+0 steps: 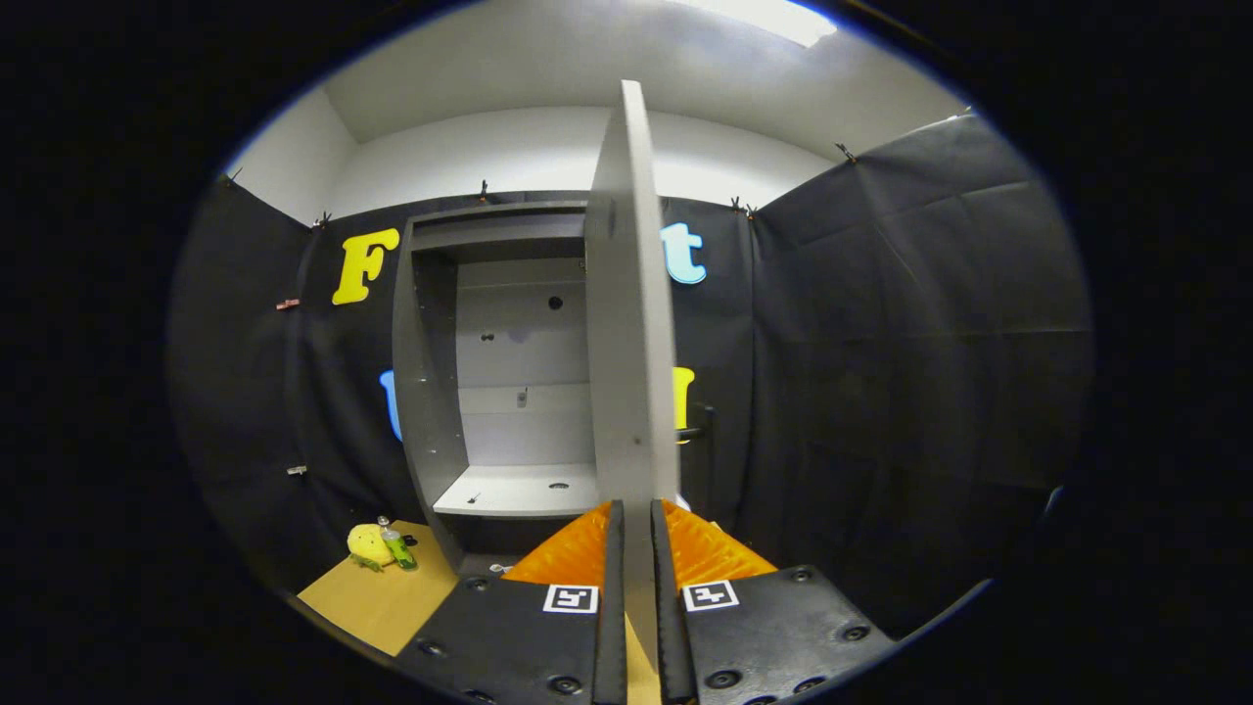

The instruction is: Open the shoe cabinet door, grab the shoes and put them into the shoe cabinet, then close the shoe cabinet door.

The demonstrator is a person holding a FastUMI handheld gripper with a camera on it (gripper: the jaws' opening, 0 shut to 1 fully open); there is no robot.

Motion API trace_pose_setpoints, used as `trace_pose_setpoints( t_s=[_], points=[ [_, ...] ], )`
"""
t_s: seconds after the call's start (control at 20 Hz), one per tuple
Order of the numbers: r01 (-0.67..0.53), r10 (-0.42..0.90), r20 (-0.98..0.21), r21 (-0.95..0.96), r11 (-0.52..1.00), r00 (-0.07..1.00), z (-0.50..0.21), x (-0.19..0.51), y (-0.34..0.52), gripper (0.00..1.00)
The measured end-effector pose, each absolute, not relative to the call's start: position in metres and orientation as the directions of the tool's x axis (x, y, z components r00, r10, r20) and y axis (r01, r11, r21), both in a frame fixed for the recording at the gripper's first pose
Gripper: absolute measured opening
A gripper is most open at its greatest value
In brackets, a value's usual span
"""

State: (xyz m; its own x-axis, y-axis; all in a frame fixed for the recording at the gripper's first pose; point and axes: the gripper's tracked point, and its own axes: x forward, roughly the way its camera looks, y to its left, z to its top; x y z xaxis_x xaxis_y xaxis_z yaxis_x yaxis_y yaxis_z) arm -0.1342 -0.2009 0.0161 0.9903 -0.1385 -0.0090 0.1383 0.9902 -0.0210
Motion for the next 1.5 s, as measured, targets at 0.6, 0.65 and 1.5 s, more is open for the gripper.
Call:
trace_pose_setpoints(
  t_s=[0.6,0.65,1.5],
  points=[
    [-0.048,0.049,-0.311,0.011,0.999,0.949,-0.148,-0.121,-0.110,0.17],
    [-0.056,0.062,-0.351,0.026,0.998,0.934,-0.173,-0.120,-0.100,0.17],
    [0.054,-0.013,-0.726,0.032,0.998,0.688,-0.460,-0.124,-0.053,0.17]
  ],
)
